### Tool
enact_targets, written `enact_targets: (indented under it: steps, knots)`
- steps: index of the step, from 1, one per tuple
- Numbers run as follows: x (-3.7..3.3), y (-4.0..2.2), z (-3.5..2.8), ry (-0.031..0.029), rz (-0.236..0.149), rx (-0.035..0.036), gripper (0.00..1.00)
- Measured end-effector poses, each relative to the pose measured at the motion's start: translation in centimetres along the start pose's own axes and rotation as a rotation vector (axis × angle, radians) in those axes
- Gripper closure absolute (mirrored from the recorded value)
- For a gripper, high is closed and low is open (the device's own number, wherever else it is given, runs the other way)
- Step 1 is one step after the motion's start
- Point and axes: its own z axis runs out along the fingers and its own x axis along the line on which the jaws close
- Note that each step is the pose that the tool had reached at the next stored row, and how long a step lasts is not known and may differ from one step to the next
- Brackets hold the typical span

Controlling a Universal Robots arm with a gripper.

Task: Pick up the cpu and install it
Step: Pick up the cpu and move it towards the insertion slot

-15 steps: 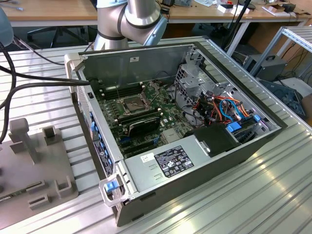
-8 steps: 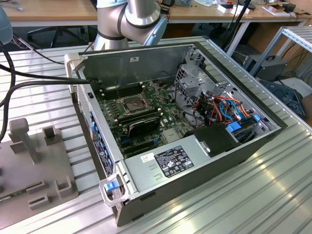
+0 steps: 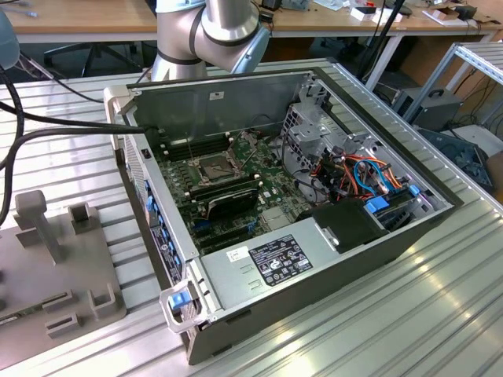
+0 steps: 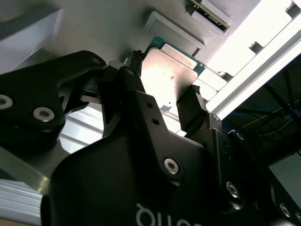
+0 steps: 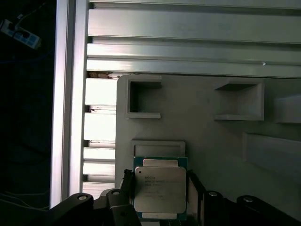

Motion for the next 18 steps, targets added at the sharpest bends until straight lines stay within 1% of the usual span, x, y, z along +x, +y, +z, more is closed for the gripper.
enact_targets:
  steps: [6,8,14,16,18]
  knots:
    - [0.00,0.02,-0.59,-0.0002,0.000,-0.0002,0.45]
    - [0.01,0.04,-1.04,-0.0002,0.000,-0.0001,0.45]
    - [0.01,0.04,-1.13,-0.0003,0.000,-0.0002,0.45]
    - [0.03,0.09,-2.45,-0.0002,0.000,-0.0001,0.45]
    - [0.03,0.09,-2.47,-0.0003,0.000,-0.0002,0.45]
